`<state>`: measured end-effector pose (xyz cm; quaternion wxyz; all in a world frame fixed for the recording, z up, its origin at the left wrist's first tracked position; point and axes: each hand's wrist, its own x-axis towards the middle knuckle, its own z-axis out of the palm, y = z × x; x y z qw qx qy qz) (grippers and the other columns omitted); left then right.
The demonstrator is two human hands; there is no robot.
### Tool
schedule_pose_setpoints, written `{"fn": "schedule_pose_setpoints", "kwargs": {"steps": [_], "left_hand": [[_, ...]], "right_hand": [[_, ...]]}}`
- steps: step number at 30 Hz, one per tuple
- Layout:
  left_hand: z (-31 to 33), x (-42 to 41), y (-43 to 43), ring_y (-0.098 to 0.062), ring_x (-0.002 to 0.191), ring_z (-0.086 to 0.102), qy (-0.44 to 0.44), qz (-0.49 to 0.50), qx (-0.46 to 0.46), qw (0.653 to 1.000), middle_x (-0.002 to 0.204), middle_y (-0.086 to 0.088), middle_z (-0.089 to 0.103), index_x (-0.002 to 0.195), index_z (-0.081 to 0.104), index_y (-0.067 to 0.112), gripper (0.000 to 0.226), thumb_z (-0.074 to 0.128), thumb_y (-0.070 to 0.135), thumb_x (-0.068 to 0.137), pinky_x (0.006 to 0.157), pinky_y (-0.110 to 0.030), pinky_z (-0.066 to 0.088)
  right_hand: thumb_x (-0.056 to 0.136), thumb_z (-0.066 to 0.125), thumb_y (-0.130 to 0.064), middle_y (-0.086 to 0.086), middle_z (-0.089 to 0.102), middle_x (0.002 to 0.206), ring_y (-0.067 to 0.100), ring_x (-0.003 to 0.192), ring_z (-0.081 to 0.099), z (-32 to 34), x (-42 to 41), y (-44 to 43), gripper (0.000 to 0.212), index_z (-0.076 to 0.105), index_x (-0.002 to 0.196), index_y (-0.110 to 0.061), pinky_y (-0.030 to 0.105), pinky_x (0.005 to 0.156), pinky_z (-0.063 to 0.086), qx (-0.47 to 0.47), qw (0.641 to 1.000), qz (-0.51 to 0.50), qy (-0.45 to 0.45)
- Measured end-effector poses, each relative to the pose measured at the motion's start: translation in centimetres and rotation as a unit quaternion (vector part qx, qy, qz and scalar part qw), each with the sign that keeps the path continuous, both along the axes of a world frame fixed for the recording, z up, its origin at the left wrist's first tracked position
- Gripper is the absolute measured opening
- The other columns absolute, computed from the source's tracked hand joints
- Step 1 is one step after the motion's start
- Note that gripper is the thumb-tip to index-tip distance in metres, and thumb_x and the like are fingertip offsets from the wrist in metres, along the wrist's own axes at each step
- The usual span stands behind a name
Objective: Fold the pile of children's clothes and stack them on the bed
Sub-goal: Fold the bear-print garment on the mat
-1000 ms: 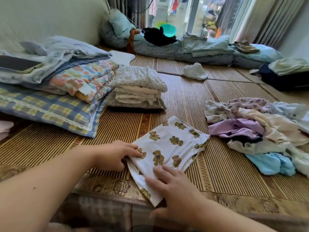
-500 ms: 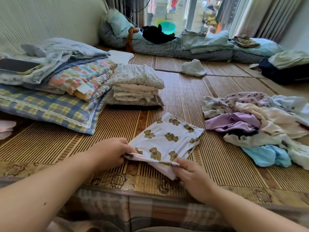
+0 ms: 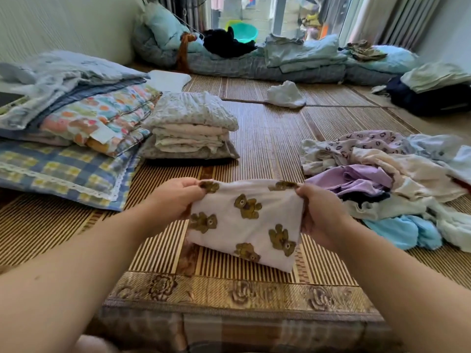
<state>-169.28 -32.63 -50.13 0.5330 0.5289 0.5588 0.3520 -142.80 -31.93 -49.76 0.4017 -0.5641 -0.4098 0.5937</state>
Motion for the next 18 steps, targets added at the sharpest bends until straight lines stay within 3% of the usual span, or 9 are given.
{"fn": "schedule_pose_setpoints", "kwargs": {"steps": [2, 3, 6, 8, 10, 12, 15, 18], "left_hand": [[-1.0, 1.2, 1.7, -0.026, 0.089, 0.069, -0.006, 0.054, -0.013, 0.998, 0.097, -0.008, 0.071, 0.109, 0.066, 0.012, 0.028, 0.054, 0.033, 0.095, 0.083, -0.046, 0.057], [-1.4, 1.7, 2.4, -0.025, 0.093, 0.068, 0.031, 0.066, -0.009, 0.997, 0.104, -0.006, 0.070, 0.116, 0.063, 0.016, 0.030, 0.052, 0.036, 0.096, 0.084, -0.045, 0.057], [-2.6, 3.2, 3.6, -0.021, 0.112, 0.058, 0.311, 0.025, 0.009, 0.950, 0.133, -0.003, 0.057, 0.141, 0.042, 0.019, 0.057, 0.054, 0.046, 0.093, 0.087, -0.032, 0.049], [-3.6, 3.6, 4.2, -0.021, 0.122, 0.052, 0.373, 0.009, -0.008, 0.928, 0.141, -0.004, 0.050, 0.146, 0.035, 0.019, 0.072, 0.059, 0.052, 0.087, 0.091, -0.033, 0.045], [-4.2, 3.7, 4.7, -0.023, 0.126, 0.049, 0.371, 0.010, -0.030, 0.928, 0.145, -0.004, 0.046, 0.147, 0.032, 0.019, 0.080, 0.063, 0.055, 0.082, 0.096, -0.035, 0.044], [-4.1, 3.7, 5.1, -0.024, 0.122, 0.052, 0.355, 0.013, -0.059, 0.933, 0.142, -0.005, 0.049, 0.146, 0.033, 0.017, 0.085, 0.067, 0.054, 0.077, 0.096, -0.037, 0.047], [-3.4, 4.0, 5.0, -0.022, 0.107, 0.056, 0.339, 0.045, -0.092, 0.935, 0.132, -0.007, 0.053, 0.143, 0.031, 0.011, 0.084, 0.070, 0.046, 0.078, 0.080, -0.032, 0.048], [-2.9, 3.9, 4.6, -0.026, 0.113, 0.055, 0.200, 0.056, -0.130, 0.969, 0.136, -0.010, 0.047, 0.151, 0.015, 0.025, 0.087, 0.070, 0.027, 0.084, 0.087, -0.036, 0.052]], "right_hand": [[0.098, 0.039, -0.027, 0.011, 0.060, 0.081, 0.026, 0.074, 0.059, -0.6, 0.1, 2.1, 0.025, 0.057, 0.091, -0.011, 0.035, 0.063, 0.047, -0.025, 0.998, -0.046, -0.042], [0.098, 0.041, -0.030, 0.012, 0.062, 0.087, 0.028, 0.079, 0.061, -1.2, 0.3, 3.1, 0.026, 0.060, 0.091, -0.012, 0.037, 0.068, 0.050, -0.026, 0.992, -0.045, -0.112], [0.089, 0.055, -0.049, 0.008, 0.066, 0.094, 0.023, 0.082, 0.062, -2.9, 0.8, 4.6, 0.039, 0.062, 0.097, -0.011, 0.037, 0.075, 0.052, -0.008, 0.908, 0.051, -0.416], [0.081, 0.061, -0.060, 0.002, 0.065, 0.083, 0.016, 0.074, 0.060, -3.5, 0.5, 4.3, 0.048, 0.062, 0.087, -0.012, 0.029, 0.065, 0.049, -0.036, 0.862, 0.105, -0.494], [0.071, 0.068, -0.064, -0.001, 0.064, 0.082, 0.014, 0.072, 0.059, -3.7, -0.1, 3.7, 0.051, 0.064, 0.085, -0.015, 0.027, 0.061, 0.046, -0.047, 0.845, 0.130, -0.516], [0.068, 0.073, -0.061, -0.002, 0.067, 0.086, 0.014, 0.076, 0.062, -4.0, -0.5, 3.5, 0.050, 0.065, 0.091, -0.017, 0.029, 0.066, 0.050, -0.052, 0.841, 0.140, -0.519], [0.077, 0.073, -0.039, -0.001, 0.068, 0.084, 0.015, 0.075, 0.065, -4.0, -0.8, 3.1, 0.029, 0.067, 0.094, -0.016, 0.033, 0.070, 0.056, -0.034, 0.873, 0.124, -0.471], [0.083, 0.065, -0.023, -0.001, 0.065, 0.088, 0.016, 0.078, 0.064, -4.0, -0.6, 2.7, 0.033, 0.058, 0.114, -0.015, 0.039, 0.075, 0.056, 0.016, 0.912, 0.065, -0.405]]}}
